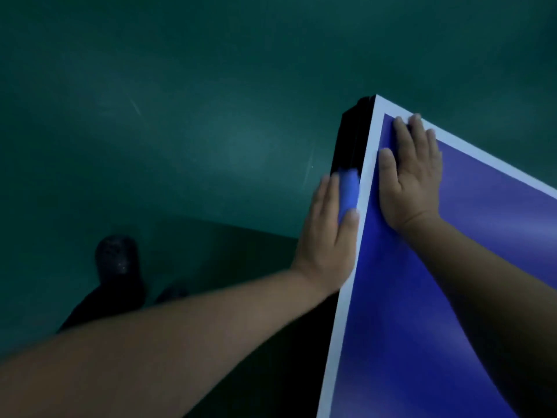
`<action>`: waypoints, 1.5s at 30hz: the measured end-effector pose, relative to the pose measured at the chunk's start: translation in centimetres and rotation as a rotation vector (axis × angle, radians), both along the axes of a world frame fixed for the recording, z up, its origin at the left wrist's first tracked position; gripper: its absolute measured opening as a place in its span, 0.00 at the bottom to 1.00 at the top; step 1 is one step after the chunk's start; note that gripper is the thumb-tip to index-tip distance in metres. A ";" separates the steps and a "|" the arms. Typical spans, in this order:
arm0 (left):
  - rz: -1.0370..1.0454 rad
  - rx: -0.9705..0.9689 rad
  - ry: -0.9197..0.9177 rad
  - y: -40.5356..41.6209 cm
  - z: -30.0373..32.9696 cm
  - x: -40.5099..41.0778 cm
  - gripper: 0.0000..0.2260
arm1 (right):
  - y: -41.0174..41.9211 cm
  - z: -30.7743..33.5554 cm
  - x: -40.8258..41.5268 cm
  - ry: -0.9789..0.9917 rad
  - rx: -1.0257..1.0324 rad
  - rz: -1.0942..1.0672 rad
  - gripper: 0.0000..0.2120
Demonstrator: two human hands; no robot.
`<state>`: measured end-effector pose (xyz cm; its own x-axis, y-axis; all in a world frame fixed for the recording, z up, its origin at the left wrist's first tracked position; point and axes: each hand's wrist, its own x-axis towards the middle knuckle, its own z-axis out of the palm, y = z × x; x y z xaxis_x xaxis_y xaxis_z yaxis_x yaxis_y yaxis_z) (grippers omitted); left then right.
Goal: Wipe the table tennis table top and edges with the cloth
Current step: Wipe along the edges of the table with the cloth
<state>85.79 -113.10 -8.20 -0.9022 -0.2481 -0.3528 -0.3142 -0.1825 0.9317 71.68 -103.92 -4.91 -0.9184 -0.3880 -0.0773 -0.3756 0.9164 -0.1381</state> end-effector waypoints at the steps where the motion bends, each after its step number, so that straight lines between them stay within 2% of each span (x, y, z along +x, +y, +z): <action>1: 0.006 -0.027 0.018 -1.0 0.0 -2.9 0.30 | -0.5 -0.3 -0.2 0.000 -0.004 -0.021 0.31; 3: 0.039 -0.047 -0.004 -2.2 0.3 -6.2 0.30 | -0.5 -0.3 0.0 -0.006 0.004 -0.027 0.32; 5: 0.079 -0.044 0.037 -1.7 0.4 -5.7 0.28 | -0.2 -0.2 0.0 -0.001 -0.002 -0.029 0.31; 9: 0.038 -0.009 0.078 1.5 -0.3 4.0 0.28 | -0.3 -0.2 0.0 -0.002 -0.014 -0.018 0.31; 11: -0.030 0.079 -0.027 2.4 0.3 7.0 0.26 | -0.3 -0.4 0.1 0.002 -0.021 -0.015 0.30; 14: 0.001 0.052 -0.058 1.6 0.2 4.4 0.28 | -0.2 -0.4 0.0 0.004 -0.035 -0.018 0.30; 20: 0.100 -0.006 -0.023 -4.2 -1.1 -10.5 0.27 | -0.3 -0.4 -0.1 0.013 -0.033 -0.007 0.30; 22: 0.124 -0.004 0.016 -3.8 -0.9 -9.8 0.26 | -0.2 -0.5 -0.1 0.015 -0.032 -0.003 0.30; 25: 0.109 -0.017 0.072 -1.0 -0.6 -3.1 0.25 | -0.3 -0.4 0.0 0.020 -0.033 -0.003 0.30; 28: 0.092 -0.009 0.050 1.1 -0.4 1.3 0.28 | -0.2 -0.4 0.1 0.017 -0.030 0.001 0.29; 36: 0.137 0.010 -0.044 -4.2 -1.1 -11.2 0.26 | 0.0 -0.4 -0.1 0.006 -0.023 -0.006 0.30; 42: 0.146 0.060 -0.083 -0.9 -0.6 -3.0 0.25 | -0.1 -0.4 0.0 0.018 -0.031 0.002 0.29; 45: 0.131 -0.011 -0.119 -1.1 -0.8 -3.5 0.28 | -0.1 -0.4 -0.1 0.020 -0.026 0.010 0.29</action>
<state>82.33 -114.15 -9.00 -0.8136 -0.3655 -0.4521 -0.3968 -0.2193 0.8913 71.56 -104.03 -5.33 -0.9158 -0.3986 -0.0485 -0.3875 0.9090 -0.1538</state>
